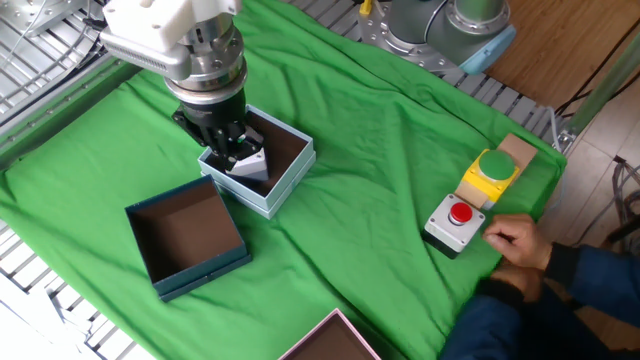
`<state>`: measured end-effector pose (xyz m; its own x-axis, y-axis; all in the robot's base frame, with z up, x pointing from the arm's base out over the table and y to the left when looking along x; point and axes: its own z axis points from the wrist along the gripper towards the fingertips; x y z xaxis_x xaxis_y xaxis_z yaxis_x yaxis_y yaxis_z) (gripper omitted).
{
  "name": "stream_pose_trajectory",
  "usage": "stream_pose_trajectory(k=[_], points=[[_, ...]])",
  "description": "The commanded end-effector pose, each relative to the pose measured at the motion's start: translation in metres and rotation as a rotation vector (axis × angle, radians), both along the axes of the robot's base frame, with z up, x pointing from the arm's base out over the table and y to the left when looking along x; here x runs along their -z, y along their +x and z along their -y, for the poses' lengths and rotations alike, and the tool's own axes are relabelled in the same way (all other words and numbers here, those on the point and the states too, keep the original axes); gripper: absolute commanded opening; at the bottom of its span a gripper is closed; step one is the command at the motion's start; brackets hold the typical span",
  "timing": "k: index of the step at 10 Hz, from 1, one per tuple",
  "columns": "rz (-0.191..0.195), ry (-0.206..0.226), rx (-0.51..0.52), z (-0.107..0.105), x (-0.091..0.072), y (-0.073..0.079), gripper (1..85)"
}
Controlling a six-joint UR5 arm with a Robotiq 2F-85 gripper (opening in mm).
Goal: Move an object from one box to another
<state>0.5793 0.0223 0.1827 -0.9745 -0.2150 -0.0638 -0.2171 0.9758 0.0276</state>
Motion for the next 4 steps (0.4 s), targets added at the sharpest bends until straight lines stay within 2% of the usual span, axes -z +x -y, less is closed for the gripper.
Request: stream_pose_trajectory(k=[1, 4], points=[[0.011, 0.028, 0.017, -0.0067, -0.0012, 0.0073, 1.0], [0.007, 0.023, 0.008, -0.0057, -0.0009, 0.0063, 1.0]])
